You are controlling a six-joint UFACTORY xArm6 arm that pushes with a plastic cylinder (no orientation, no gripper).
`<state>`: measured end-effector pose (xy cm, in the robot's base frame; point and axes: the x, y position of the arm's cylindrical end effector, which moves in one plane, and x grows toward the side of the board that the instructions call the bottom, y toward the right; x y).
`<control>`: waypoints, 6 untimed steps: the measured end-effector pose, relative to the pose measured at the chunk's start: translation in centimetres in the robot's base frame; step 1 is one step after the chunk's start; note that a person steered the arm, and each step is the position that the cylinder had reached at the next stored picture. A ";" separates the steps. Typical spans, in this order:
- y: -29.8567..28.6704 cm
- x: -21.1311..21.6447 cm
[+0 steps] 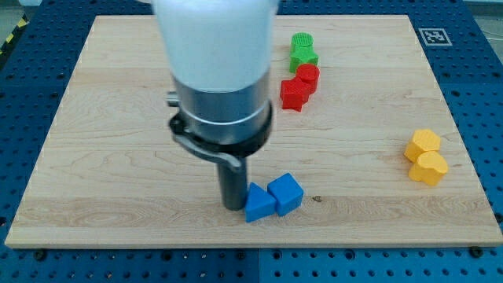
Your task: Move your arm to the bottom center of the board
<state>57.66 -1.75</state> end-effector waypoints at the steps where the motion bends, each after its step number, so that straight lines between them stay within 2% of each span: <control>1: 1.1 0.0; 3: -5.0 -0.7; 4: -5.0 3.3; 6: -3.3 4.2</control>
